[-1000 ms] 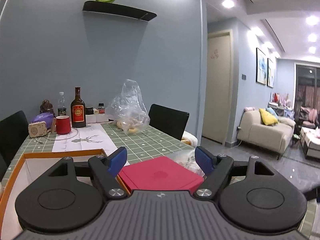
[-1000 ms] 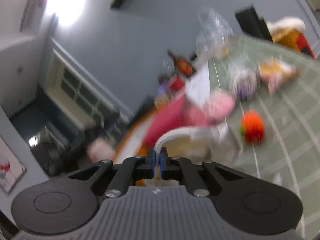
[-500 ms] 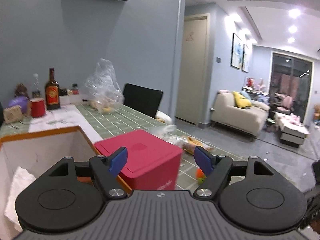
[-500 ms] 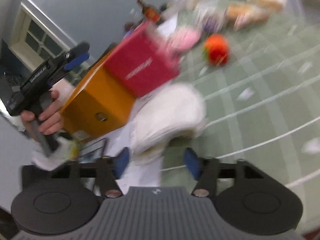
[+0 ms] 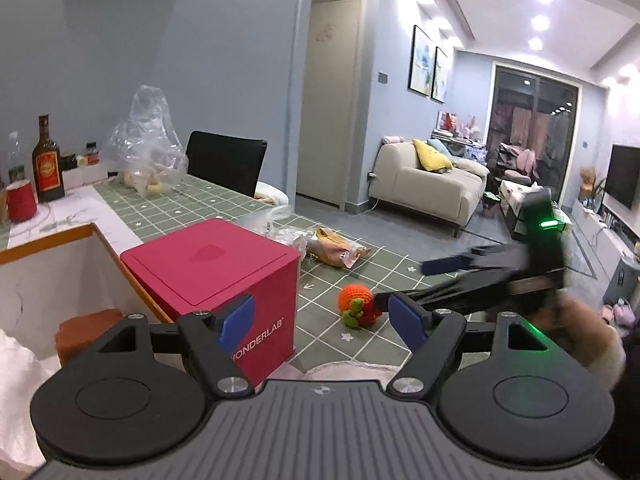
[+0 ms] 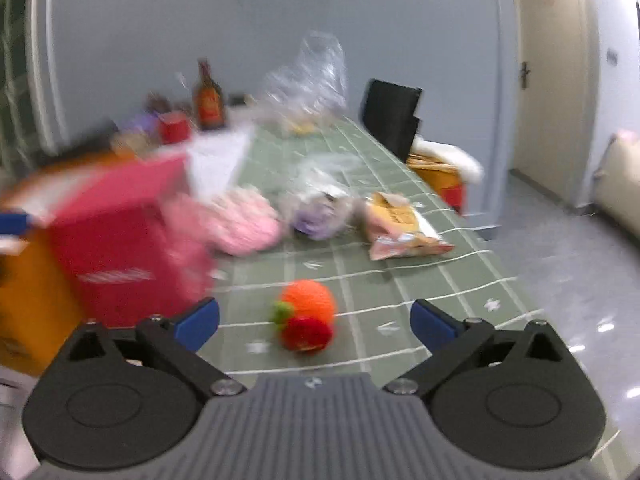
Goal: Organize soft objects
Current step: 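Lower the right gripper onto the crocheted strawberry and close it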
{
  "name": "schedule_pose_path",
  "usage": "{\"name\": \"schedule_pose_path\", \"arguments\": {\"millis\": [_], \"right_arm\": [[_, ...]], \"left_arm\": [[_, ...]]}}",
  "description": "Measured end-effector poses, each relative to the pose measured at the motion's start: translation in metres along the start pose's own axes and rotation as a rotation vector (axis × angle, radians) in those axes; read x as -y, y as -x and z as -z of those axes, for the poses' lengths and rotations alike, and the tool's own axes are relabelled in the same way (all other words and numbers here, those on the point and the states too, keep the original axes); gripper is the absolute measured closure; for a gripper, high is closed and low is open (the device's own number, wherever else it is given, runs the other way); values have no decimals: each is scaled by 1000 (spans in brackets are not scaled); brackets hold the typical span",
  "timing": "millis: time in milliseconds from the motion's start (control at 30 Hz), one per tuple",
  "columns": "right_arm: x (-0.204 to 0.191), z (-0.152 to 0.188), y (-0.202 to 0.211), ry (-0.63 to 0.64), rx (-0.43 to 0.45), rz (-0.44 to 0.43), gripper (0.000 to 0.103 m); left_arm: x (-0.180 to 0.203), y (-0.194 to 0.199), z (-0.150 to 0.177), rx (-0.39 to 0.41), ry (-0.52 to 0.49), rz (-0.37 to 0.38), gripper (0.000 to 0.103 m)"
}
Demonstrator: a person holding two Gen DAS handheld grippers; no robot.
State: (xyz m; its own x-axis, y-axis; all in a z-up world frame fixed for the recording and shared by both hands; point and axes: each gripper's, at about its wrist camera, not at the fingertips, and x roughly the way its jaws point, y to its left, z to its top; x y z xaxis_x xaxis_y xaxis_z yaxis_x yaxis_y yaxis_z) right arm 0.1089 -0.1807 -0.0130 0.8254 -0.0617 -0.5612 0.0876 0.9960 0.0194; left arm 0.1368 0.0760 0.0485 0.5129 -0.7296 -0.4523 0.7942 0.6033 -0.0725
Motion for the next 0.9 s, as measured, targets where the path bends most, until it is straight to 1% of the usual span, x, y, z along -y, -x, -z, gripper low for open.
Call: {"name": "schedule_pose_path", "arguments": {"millis": [100, 167, 233, 267, 300, 400, 467, 533, 567, 600, 667, 700, 733, 800, 900], "right_arm": [[-1, 0, -20, -3, -23, 11, 7], [3, 2, -29, -33, -48, -4, 18], [5, 3, -39, -52, -103, -21, 55], [8, 4, -43, -70, -131, -36, 56], [9, 5, -45, -82, -133, -46, 56], [11, 10, -38, -91, -102, -65, 59], [14, 15, -29, -116, -90, -93, 59], [16, 25, -13, -140, -82, -134, 59], [18, 31, -4, -152, -83, -164, 59], [19, 40, 9, -172, -82, -201, 59], [19, 52, 26, -190, -87, -231, 59], [18, 57, 33, -185, -86, -225, 59], [16, 60, 38, -175, -83, -217, 59], [14, 65, 43, -165, -83, -213, 59], [14, 70, 45, -171, -64, -217, 58]], "left_arm": [[-3, -2, 1, -34, 13, 42, 13], [-1, -2, 2, -42, 2, 52, 12], [2, -1, 3, -35, -10, 35, 12], [2, -1, 3, -37, -11, 33, 12], [2, -1, 3, -40, -9, 36, 12], [2, -2, 3, -55, -6, 50, 12], [5, -6, 3, -71, -14, 55, 12], [8, -11, 5, -118, -37, 69, 10], [12, -13, 7, -152, -67, 84, 8], [19, -12, 9, -153, -113, 84, 7], [32, -14, 14, -190, -182, 83, 7], [38, -16, 17, -222, -206, 87, 8], [45, -16, 20, -227, -244, 86, 6], [57, -17, 27, -224, -319, 51, 6], [71, -18, 41, -235, -432, 51, 6]]}}
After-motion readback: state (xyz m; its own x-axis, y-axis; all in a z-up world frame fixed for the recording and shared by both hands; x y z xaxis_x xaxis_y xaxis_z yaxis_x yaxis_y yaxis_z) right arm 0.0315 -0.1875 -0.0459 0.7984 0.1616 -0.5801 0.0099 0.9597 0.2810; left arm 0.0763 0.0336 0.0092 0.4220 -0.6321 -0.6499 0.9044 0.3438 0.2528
